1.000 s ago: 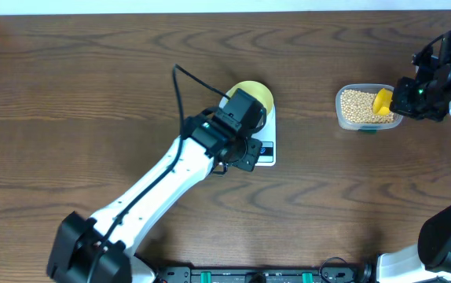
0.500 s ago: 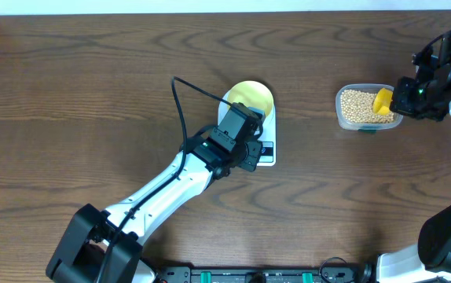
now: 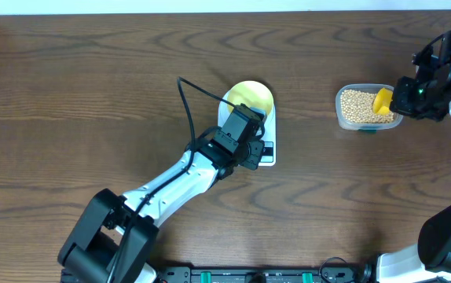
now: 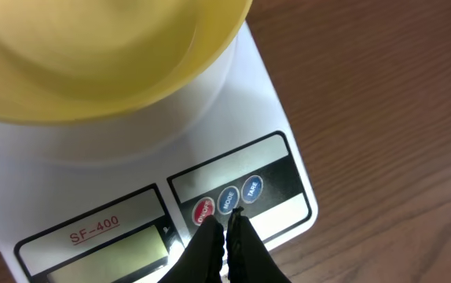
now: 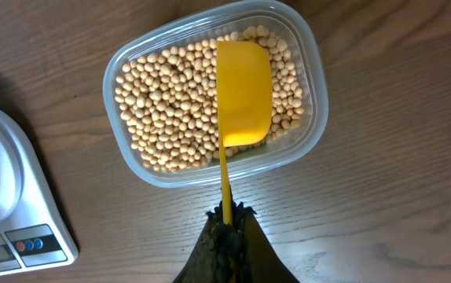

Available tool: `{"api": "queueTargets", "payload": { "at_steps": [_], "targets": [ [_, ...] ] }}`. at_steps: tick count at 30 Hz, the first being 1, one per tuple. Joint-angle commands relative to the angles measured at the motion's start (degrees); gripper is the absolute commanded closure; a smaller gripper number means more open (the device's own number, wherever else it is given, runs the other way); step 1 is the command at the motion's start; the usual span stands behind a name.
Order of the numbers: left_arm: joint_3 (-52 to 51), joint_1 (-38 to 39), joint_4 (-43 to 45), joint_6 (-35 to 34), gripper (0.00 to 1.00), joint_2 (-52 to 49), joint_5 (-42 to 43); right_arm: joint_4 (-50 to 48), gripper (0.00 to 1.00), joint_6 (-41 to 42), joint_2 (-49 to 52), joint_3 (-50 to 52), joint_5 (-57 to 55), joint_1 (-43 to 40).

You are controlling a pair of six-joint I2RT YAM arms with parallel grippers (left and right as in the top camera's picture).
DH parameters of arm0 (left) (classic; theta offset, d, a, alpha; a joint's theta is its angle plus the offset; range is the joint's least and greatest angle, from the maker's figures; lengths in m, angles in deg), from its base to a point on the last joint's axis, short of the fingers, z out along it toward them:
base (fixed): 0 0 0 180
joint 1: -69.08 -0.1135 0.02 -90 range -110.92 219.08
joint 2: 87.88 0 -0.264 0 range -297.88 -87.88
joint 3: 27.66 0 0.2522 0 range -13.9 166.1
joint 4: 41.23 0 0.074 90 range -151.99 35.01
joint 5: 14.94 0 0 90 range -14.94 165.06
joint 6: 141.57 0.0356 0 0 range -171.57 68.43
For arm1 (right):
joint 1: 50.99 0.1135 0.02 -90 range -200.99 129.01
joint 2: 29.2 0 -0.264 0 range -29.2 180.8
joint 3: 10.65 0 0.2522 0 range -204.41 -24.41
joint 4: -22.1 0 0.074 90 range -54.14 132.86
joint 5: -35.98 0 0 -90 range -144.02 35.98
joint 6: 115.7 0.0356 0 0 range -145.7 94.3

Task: Scoop item into bowl and weigh 50g on scale
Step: 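Lower the left gripper tip onto the scale's TARE button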

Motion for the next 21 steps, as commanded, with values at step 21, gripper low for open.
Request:
{"api": "queueTargets", "payload": {
  "at_steps": [21],
  "targets": [
    [-0.3,-0.2,2.0,1.4,0.93,-5.5,-3.7,0.1,0.99,-0.9,-0.2,-0.2,0.3,-0.1]
  ]
}}
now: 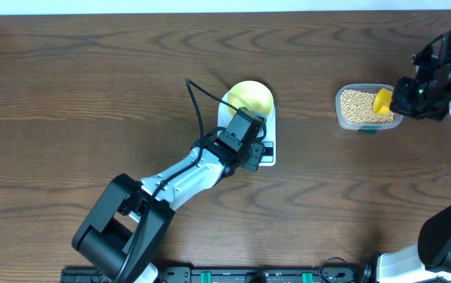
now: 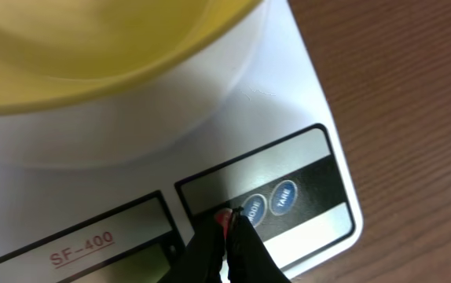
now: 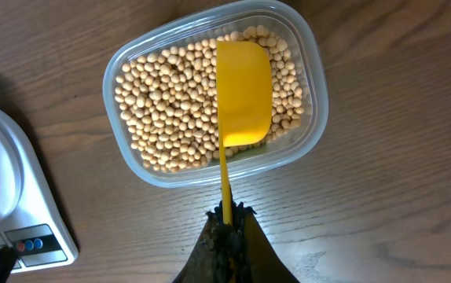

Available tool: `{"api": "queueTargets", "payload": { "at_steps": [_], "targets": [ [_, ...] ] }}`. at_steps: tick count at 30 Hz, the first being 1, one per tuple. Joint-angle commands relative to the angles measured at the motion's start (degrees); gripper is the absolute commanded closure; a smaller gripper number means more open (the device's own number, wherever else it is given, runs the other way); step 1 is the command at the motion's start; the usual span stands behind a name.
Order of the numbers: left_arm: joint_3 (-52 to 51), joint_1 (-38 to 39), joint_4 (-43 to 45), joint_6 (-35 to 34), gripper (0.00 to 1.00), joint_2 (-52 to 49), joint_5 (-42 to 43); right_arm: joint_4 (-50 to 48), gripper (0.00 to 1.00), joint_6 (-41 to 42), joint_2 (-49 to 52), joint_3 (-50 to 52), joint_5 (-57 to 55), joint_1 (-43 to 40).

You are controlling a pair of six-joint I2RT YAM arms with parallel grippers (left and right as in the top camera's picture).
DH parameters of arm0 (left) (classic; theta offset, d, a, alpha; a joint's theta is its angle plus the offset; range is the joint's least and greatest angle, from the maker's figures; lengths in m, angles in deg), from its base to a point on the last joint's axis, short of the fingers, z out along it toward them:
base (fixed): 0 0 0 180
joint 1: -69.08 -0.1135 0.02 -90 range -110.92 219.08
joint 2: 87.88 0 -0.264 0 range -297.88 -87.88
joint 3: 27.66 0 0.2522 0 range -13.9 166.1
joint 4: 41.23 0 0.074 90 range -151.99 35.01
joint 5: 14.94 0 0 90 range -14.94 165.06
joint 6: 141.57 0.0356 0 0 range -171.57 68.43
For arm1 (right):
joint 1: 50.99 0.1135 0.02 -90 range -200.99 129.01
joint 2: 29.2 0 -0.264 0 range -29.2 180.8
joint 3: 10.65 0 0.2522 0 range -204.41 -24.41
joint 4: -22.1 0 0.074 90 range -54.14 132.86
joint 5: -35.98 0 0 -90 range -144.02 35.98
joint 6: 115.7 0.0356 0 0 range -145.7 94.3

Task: Scoop item into bowl and weigh 50g on scale
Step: 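Lower the left gripper tip onto the scale's TARE button, then press and hold the TARE button with the left gripper tip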

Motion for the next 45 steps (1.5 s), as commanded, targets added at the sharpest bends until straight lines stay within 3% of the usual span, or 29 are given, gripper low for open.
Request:
{"api": "queueTargets", "payload": {
  "at_steps": [1,23,45],
  "targets": [
    [-0.3,-0.2,0.0,1.2,0.93,-0.5,-2.8,0.1,0.99,-0.9,-0.2,-0.2,0.4,-0.1],
    [-0.3,-0.1,1.3,1.2,0.93,-2.5,-0.2,0.0,0.99,-0.9,-0.2,-0.2,0.4,-0.1],
    [-0.3,-0.2,0.2,1.2,0.92,-2.6,-2.9,0.3,0.99,-0.9,-0.2,-0.2,0.4,-0.1]
  ]
}}
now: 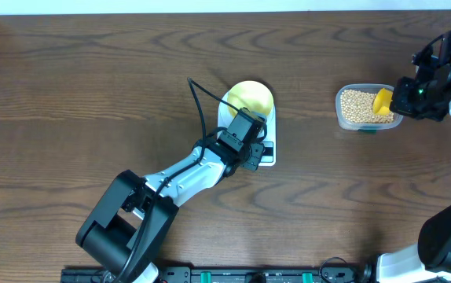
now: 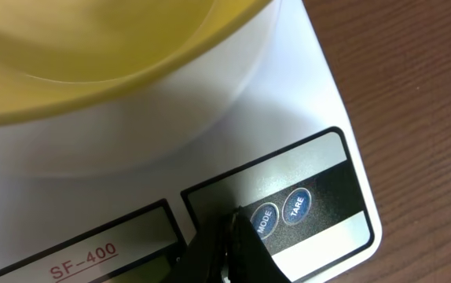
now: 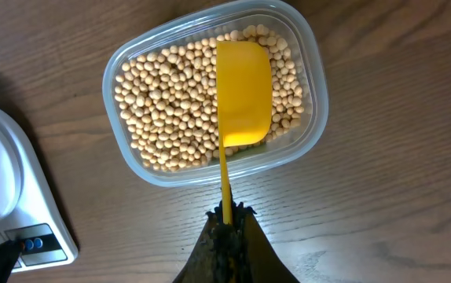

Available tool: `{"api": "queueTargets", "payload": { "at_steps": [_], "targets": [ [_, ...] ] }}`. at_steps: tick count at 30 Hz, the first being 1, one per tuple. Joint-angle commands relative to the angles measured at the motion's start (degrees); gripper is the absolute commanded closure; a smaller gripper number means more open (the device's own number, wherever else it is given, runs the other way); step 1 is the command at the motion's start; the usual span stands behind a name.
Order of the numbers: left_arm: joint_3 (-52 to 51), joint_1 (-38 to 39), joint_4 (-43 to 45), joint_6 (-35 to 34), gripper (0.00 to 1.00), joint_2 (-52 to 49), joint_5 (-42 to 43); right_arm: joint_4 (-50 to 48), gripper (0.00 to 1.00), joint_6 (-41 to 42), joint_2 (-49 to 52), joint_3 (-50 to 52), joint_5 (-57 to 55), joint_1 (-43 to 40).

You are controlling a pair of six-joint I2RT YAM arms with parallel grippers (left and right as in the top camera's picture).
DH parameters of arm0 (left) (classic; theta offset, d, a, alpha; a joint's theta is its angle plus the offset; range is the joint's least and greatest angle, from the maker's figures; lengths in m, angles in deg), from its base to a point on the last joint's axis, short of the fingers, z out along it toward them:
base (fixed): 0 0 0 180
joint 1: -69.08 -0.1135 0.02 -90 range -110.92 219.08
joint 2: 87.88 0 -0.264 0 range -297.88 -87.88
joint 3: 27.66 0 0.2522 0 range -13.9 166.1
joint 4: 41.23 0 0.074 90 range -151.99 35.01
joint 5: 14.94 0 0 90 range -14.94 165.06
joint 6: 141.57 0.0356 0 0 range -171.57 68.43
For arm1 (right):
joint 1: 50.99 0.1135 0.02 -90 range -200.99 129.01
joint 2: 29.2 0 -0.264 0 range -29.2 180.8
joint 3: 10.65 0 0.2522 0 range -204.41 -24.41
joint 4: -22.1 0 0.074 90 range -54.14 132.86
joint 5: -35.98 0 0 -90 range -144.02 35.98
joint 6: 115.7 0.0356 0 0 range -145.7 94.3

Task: Scoop item into bowl and weigh 50g on scale
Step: 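Press and hold the TARE button with the left gripper tip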

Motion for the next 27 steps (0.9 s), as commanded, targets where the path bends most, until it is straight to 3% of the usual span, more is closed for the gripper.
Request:
{"api": "queueTargets", "payload": {
  "at_steps": [1,27],
  "targets": [
    [-0.3,-0.2,-0.7,0.4,0.93,-1.2,-1.6,0.2,0.99,-0.9,-0.2,-0.2,0.4,-0.1],
    [-2.0,-0.2,-0.4,0.4,0.92,-2.4,-1.6,0.2,0.99,-0.9,-0.2,-0.2,0.4,-0.1]
  ]
}}
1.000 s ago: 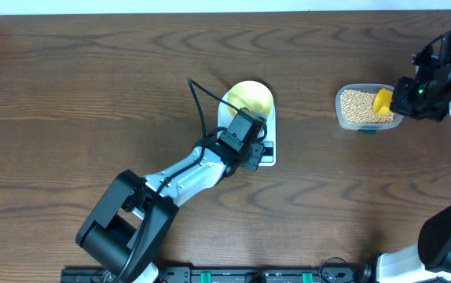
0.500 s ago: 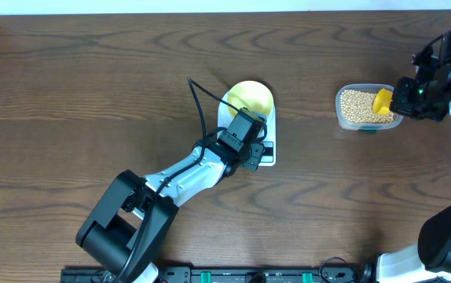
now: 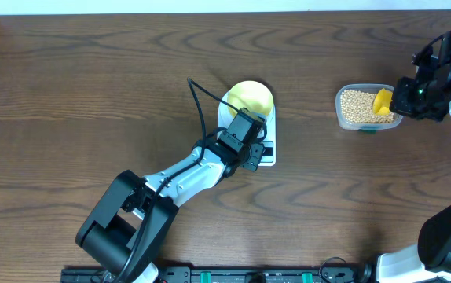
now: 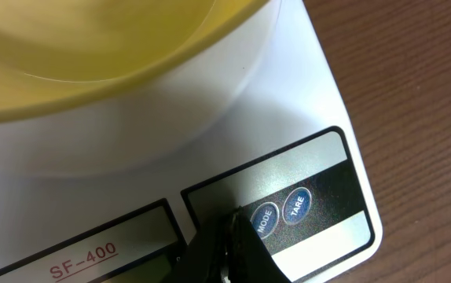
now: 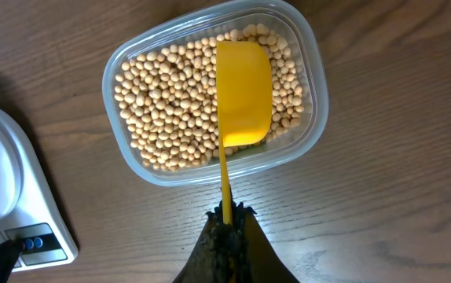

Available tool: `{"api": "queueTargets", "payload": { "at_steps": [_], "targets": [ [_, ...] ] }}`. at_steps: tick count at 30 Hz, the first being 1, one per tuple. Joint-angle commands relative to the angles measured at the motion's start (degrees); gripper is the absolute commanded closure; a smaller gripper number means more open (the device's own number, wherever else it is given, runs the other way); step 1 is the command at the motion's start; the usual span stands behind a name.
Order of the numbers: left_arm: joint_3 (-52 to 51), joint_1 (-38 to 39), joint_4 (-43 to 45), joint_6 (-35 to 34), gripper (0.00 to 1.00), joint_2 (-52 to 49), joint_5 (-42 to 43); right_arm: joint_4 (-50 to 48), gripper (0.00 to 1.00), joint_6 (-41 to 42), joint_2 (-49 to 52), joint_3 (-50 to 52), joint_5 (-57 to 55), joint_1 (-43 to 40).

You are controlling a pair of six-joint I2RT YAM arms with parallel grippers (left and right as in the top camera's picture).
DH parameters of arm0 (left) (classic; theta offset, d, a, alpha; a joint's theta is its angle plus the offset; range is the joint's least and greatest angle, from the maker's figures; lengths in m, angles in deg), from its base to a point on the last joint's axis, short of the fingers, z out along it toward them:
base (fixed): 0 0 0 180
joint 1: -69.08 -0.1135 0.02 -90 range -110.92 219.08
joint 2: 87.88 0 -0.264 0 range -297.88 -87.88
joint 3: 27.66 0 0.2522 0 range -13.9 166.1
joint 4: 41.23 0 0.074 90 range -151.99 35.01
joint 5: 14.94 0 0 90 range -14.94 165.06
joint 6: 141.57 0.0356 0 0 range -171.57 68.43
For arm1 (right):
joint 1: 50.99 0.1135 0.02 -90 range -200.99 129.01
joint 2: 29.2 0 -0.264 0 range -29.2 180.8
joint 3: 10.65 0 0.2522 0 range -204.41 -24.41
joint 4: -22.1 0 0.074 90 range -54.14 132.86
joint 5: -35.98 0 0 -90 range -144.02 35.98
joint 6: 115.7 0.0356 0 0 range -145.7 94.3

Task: Scoop item into bowl and weigh 50g on scale
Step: 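Press and hold the TARE button with the left gripper tip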

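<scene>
A white SF-400 scale (image 3: 265, 154) carries a yellow bowl (image 3: 251, 97); both fill the left wrist view, scale (image 4: 312, 118) and bowl (image 4: 92, 55). My left gripper (image 4: 234, 214) is shut, its tip down on the scale's button strip just left of the MODE button (image 4: 262, 218), hiding the red button. My right gripper (image 5: 227, 208) is shut on the handle of a yellow scoop (image 5: 243, 92), held over a clear tub of soybeans (image 5: 170, 102). The tub (image 3: 359, 106) stands at the right of the table.
The dark wooden table (image 3: 92, 71) stretches around the scale. The TARE button (image 4: 297, 206) sits right of MODE. A black cable (image 3: 198, 110) arcs above my left arm. The scale's corner (image 5: 29, 228) shows at the left of the right wrist view.
My left gripper hovered shut just short of the red, MODE and TARE buttons. Then its tip was at the red button. After that it covered the red button beside MODE and stays there. My right gripper has held the scoop still over the beans throughout.
</scene>
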Motion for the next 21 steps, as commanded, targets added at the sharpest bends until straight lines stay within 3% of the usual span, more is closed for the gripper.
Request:
{"api": "queueTargets", "payload": {
  "at_steps": [1,21],
  "targets": [
    [-1.8,-0.2,-0.5,0.4,0.93,-3.1,-1.6,0.1,0.99,-0.9,-0.2,-0.2,0.4,-0.1],
    [-1.8,-0.2,-3.6,0.4,0.93,-4.1,-4.4,0.0,0.99,-0.9,-0.2,-0.2,0.4,-0.1]
  ]
}}
